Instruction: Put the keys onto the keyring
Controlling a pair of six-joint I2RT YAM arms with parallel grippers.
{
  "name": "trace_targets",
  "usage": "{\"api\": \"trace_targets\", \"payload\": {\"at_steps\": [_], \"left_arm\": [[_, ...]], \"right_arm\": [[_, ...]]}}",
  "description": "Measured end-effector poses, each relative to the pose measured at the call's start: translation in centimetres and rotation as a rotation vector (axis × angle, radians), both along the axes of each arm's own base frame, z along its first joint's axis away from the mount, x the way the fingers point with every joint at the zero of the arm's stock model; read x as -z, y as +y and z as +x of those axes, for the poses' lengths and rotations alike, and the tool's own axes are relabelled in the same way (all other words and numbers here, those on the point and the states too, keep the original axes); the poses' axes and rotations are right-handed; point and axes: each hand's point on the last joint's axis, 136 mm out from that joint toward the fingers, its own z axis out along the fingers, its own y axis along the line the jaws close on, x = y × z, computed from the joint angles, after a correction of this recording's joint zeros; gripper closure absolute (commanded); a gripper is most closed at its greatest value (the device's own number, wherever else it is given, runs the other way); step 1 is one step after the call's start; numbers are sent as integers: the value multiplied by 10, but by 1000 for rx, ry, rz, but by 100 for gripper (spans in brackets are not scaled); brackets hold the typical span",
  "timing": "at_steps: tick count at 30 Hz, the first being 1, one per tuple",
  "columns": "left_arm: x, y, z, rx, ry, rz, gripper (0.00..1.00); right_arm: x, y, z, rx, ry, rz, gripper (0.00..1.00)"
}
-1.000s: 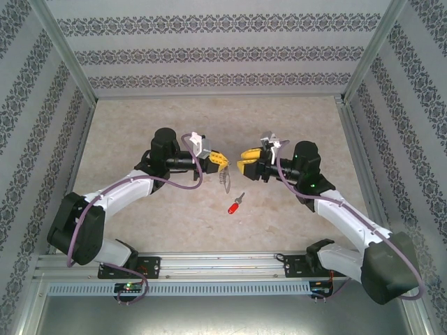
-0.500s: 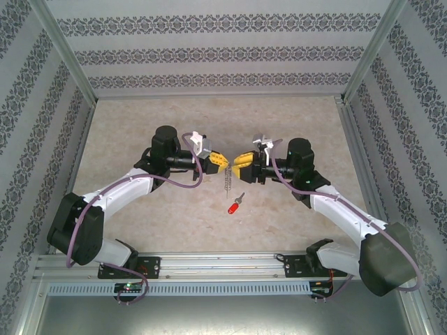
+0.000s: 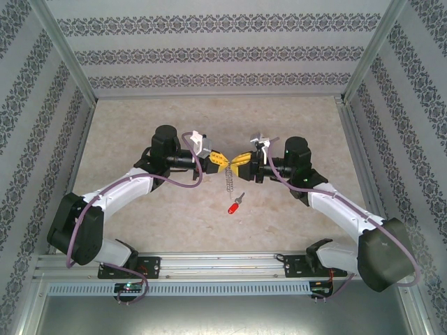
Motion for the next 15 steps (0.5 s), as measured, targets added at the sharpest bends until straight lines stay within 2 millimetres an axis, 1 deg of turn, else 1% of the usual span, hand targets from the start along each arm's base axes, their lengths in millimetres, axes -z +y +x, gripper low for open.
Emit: {"api": "trace_targets", "payload": {"at_steps": [5, 11, 13, 15], "left_arm": [[0, 0, 0, 1, 14, -1, 100], [-4, 0, 0, 4, 23, -6, 100], [-4, -1, 0, 3, 26, -6, 100], [-5, -1, 2, 1, 27, -8, 100]], "right_arm": [[-4, 1, 1, 1, -10, 3, 73], [-1, 3, 3, -2, -4, -1, 78], [-1, 4, 4, -5, -8, -1, 81], [-3, 6, 4, -9, -13, 0, 81]]}}
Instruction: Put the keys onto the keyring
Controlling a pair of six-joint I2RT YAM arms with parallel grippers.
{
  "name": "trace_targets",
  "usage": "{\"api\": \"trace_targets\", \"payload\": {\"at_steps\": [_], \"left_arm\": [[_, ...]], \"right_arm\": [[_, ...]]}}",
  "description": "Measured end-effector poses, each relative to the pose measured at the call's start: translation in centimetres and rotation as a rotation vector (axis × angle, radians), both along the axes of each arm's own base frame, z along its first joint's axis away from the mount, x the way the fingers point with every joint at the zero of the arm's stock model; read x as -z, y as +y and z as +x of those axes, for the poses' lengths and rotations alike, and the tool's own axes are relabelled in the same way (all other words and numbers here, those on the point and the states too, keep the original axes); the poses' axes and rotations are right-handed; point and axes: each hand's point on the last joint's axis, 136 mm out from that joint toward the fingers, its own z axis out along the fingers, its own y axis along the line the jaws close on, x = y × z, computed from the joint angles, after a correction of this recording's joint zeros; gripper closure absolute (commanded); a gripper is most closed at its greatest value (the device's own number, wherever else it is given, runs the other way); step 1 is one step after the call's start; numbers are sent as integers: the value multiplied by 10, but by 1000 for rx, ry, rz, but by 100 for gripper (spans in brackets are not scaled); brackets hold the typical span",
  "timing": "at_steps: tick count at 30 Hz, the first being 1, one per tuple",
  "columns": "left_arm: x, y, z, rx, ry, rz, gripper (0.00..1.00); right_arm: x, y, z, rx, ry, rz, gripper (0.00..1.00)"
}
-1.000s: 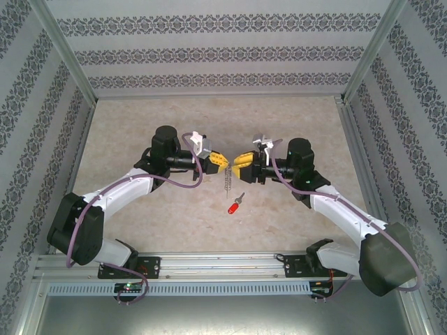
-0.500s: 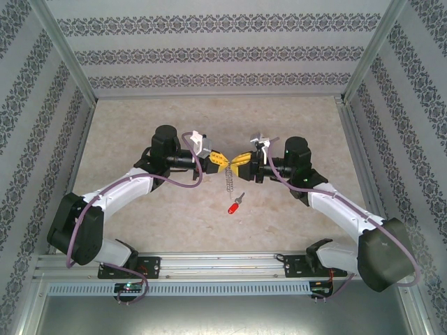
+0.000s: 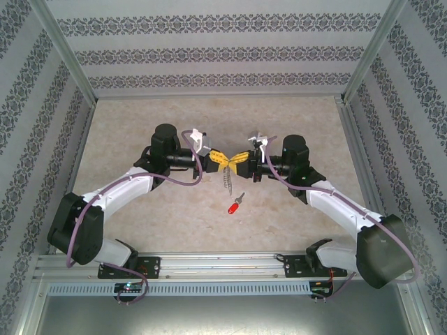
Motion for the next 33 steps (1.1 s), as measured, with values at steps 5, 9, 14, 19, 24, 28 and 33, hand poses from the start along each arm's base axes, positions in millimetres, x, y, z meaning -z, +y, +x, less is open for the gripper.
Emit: {"api": "trace_targets", "payload": {"at_steps": [5, 9, 14, 19, 24, 28, 33], "left_arm": [[-2, -1, 2, 0, 5, -2, 100], [-2, -1, 2, 4, 5, -3, 100], [-2, -1, 2, 8, 6, -3, 100], [0, -1, 5, -2, 11, 1, 100], [1, -1, 10, -34, 41, 4, 94], [-4, -1, 20, -108, 97, -13, 81], [-26, 11, 28, -255, 116, -60, 63]], "right_arm": [[-2, 0, 1, 3, -15, 0, 79], [-2, 0, 2, 9, -17, -2, 73], [-1, -1, 4, 18, -17, -5, 75], [-1, 0, 3, 12, -17, -7, 100], [-1, -1, 4, 16, -25, -8, 100], [-4, -6, 10, 45, -38, -2, 100], [-8, -12, 13, 73, -46, 6, 100]]}}
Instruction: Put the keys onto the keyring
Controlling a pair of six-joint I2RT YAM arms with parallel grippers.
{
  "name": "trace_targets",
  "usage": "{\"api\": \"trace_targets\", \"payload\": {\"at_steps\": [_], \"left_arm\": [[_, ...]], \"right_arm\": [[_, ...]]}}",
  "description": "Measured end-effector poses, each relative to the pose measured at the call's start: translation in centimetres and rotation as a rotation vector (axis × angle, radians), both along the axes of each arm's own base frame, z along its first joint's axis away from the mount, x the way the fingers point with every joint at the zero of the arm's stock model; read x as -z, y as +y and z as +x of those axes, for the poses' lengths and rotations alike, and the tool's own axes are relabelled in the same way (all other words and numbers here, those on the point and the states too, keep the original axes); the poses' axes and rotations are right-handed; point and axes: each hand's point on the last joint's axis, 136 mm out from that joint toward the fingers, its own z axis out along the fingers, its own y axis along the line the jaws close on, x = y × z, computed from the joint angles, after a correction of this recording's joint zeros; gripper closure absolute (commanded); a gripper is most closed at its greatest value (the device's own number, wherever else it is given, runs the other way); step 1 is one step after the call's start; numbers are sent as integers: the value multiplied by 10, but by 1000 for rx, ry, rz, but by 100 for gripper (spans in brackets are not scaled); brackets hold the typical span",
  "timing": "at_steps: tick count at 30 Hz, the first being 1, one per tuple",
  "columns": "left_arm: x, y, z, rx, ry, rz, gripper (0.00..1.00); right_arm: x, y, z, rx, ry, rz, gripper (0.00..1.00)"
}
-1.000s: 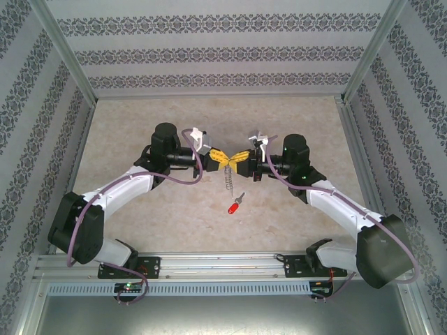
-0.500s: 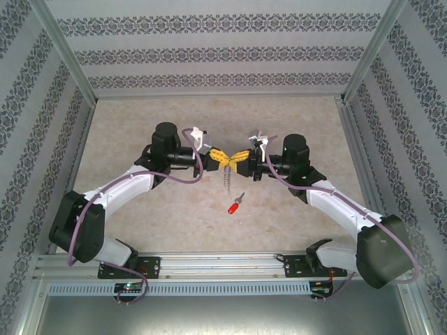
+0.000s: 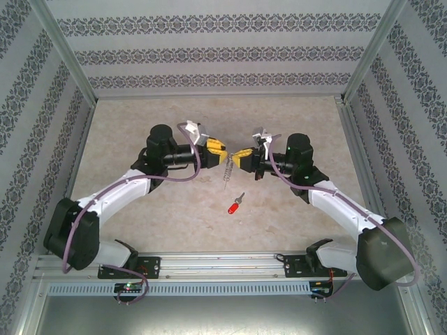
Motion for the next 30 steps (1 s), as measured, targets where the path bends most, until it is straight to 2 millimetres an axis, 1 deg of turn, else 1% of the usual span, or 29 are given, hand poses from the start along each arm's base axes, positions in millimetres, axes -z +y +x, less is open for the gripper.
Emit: {"api": "trace_targets", "payload": {"at_steps": [2, 5, 8, 11, 13, 17, 21, 25, 30], "left_arm": [[-18, 7, -1, -48, -23, -31, 60], [-41, 15, -3, -101, -55, -77, 61], [-51, 21, -2, -149, -66, -115, 70], [-44, 26, 1, -186, -41, -146, 69], [-35, 26, 3, -195, 8, -151, 66], [-27, 24, 6, -191, 82, -161, 61], [-24, 22, 6, -183, 125, -171, 58], [-24, 19, 7, -163, 150, -190, 58], [-16, 14, 13, -148, 192, -207, 58]], "right_arm": [[-4, -1, -1, 8, -14, 9, 100], [-11, -2, -1, 17, -31, 30, 100], [-17, -2, 0, 24, -41, 55, 100], [-25, -3, 2, 35, -50, 85, 100], [-32, -3, 4, 42, -60, 111, 100], [-42, -1, 11, 51, -60, 167, 100], [-44, 1, 20, 60, -35, 210, 100], [-41, 4, 27, 59, -4, 243, 100], [-38, 7, 32, 53, 26, 266, 100]]}}
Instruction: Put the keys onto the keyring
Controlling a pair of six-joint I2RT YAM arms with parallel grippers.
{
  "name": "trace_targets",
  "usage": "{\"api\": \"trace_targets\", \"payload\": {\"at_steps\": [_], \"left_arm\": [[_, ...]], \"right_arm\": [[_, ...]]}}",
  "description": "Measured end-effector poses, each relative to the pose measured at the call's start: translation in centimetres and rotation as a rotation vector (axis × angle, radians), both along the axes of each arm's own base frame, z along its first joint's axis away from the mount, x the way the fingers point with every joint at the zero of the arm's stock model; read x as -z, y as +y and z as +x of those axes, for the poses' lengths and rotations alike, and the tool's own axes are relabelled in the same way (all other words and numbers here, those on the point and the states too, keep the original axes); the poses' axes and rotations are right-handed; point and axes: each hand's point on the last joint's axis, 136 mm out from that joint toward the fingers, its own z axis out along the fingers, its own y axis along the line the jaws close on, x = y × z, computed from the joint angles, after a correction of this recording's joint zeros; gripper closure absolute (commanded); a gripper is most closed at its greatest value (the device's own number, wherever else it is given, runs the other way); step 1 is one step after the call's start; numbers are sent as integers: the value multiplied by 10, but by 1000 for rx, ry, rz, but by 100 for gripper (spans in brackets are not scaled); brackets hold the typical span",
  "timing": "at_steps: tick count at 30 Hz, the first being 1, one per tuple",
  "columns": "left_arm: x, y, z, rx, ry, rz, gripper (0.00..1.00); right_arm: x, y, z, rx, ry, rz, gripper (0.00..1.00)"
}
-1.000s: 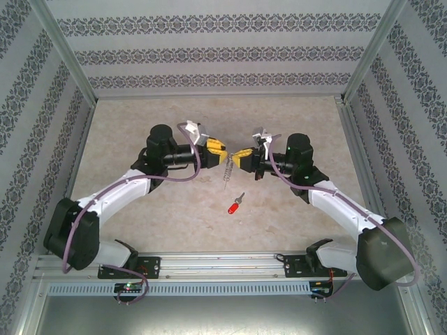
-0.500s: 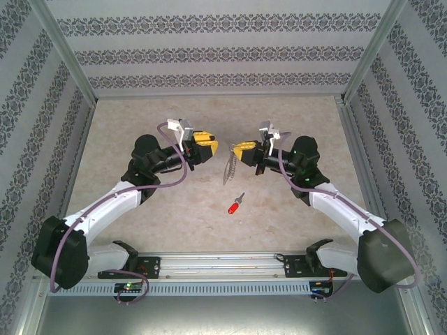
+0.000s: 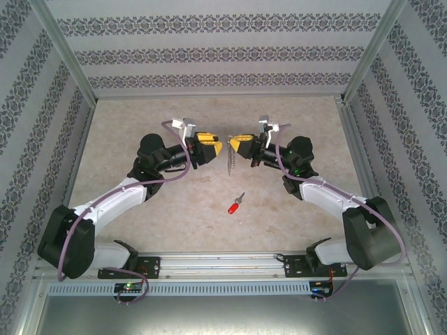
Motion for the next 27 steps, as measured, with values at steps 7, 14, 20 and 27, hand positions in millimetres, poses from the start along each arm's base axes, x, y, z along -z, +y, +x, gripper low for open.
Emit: {"api": "trace_targets", "payload": {"at_steps": [7, 14, 20, 27], "left_arm": [[5, -4, 4, 20, 34, -25, 58], [5, -9, 3, 40, 45, -46, 58], [2, -13, 0, 54, 42, -54, 59], [-2, -13, -1, 55, 30, -62, 64]], "right_arm": [[-4, 6, -5, -24, -6, 18, 100], [-4, 7, -3, -25, -9, 19, 100], [-1, 8, -2, -25, 0, 15, 100], [1, 8, 0, -25, 4, 14, 100]]}}
